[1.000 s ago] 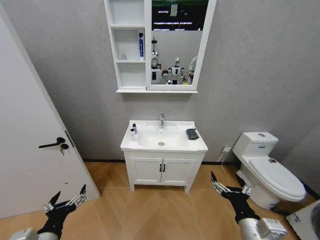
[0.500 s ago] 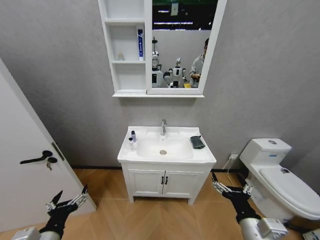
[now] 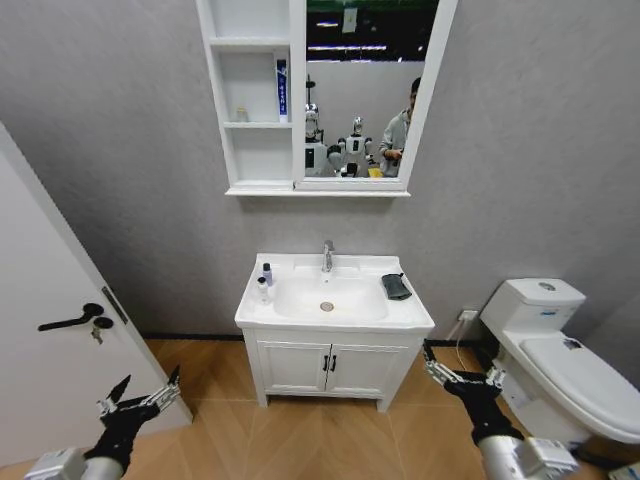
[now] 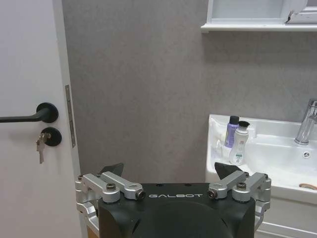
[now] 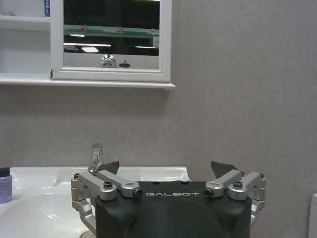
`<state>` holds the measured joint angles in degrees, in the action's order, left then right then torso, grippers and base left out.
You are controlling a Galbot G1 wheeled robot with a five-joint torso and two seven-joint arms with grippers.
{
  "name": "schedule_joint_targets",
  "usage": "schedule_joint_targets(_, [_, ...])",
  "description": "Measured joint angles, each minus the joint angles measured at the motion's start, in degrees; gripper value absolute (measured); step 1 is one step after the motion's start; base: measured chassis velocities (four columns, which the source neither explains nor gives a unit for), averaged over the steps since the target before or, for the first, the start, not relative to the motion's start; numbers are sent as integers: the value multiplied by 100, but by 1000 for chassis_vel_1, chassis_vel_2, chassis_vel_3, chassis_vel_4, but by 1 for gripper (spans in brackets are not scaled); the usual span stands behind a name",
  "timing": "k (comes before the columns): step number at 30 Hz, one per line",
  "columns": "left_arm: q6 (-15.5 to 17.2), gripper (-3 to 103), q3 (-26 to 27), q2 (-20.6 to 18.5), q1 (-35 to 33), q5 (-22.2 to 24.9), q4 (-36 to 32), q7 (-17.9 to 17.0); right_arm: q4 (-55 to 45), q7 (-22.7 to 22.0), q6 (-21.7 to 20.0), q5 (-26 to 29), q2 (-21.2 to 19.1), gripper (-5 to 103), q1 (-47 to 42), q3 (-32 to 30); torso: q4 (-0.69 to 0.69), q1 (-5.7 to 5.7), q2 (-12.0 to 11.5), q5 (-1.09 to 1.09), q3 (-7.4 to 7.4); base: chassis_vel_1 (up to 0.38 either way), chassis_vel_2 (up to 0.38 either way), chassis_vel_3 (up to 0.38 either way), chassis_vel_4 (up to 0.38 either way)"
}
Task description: Move facial cleanser and shampoo from washbasin to cabinet, then wipe washbasin with towel.
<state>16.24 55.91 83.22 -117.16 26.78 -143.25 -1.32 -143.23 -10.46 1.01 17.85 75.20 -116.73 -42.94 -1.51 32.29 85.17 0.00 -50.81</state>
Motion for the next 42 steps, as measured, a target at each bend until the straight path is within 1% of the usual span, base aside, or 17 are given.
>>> schedule_joint_targets(3, [0,100,-15,-6,5,-17,0,11,0,105,99,-2,0,100,-15,2,-1,0,0,0,0,0,0,0,0])
schedule_joint_targets(10, [0,100,-38,0,16,-24,0,21,0,187,159,7,1,100,-14,1,0,-1,0,0,0,0,0,0,0])
schedule_joint_targets(19, [-10,100,-52,-13,19,-32,0,45,0,188,154,6,-7,100,-20,-72,0,-2,1,0,1,-4,4,6,-6])
schedule_joint_targets(25, [-24,100,-60,-18,27,-51,0,80,0,168,161,-33,16,100,-44,-74,-1,-2,1,0,1,-104,88,104,-93])
schedule_joint_targets(27, [-32,100,-60,-30,28,-62,0,98,0,33,79,-10,26,100,-62,19,0,-1,0,0,0,-137,145,156,-139])
schedule_joint_targets(30, [-45,100,-60,-41,31,-73,0,118,0,-45,0,17,25,100,-61,39,0,0,0,1,0,-140,132,162,-140])
schedule_joint_targets(32, [-85,100,-66,-112,37,-131,0,183,0,-197,-193,33,6,100,-24,12,0,6,-3,0,-2,-108,101,112,-85])
schedule_joint_targets(33, [-85,100,-66,-112,37,-131,0,183,0,-197,-193,33,6,100,-24,12,0,6,-3,0,-2,-90,101,112,-68])
schedule_joint_targets(34, [-91,100,-80,-179,50,-152,0,206,0,-270,-270,33,-4,100,-15,2,1,6,-3,0,-2,-90,49,22,-68])
schedule_joint_targets(35, [-101,100,-96,-379,90,-166,0,234,0,-357,-384,16,-14,100,-15,4,0,4,-3,1,-1,0,0,0,0])
schedule_joint_targets(36, [-101,100,-97,-482,114,-164,0,240,0,-380,-403,-3,-17,100,-15,10,0,2,-2,0,-1,0,0,0,0])
schedule_joint_targets(37, [-101,100,-97,-482,114,-164,0,240,0,-380,-403,-3,-17,100,-15,10,0,2,-2,0,-1,0,0,0,0])
schedule_joint_targets(38, [-97,100,-80,-833,204,-73,38,242,0,-426,-412,-68,-15,100,-10,33,0,-1,-1,-1,0,0,0,0,0])
schedule_joint_targets(39, [-82,100,-68,-986,244,-8,78,238,0,-445,-418,-98,-9,100,-10,40,0,-2,0,-1,1,0,0,0,0])
schedule_joint_targets(40, [-60,100,-42,-1318,322,130,195,229,0,-508,-450,-184,15,100,-27,62,0,-4,1,-1,1,0,0,0,0])
schedule_joint_targets(41, [-60,100,-42,-1318,322,130,195,229,0,-508,-450,-184,15,100,-27,62,0,-4,1,-1,1,0,0,0,0])
schedule_joint_targets(42, [-54,100,-30,-1570,382,219,317,228,0,-579,-480,-261,30,100,-43,87,-1,-4,1,-2,1,0,0,0,0])
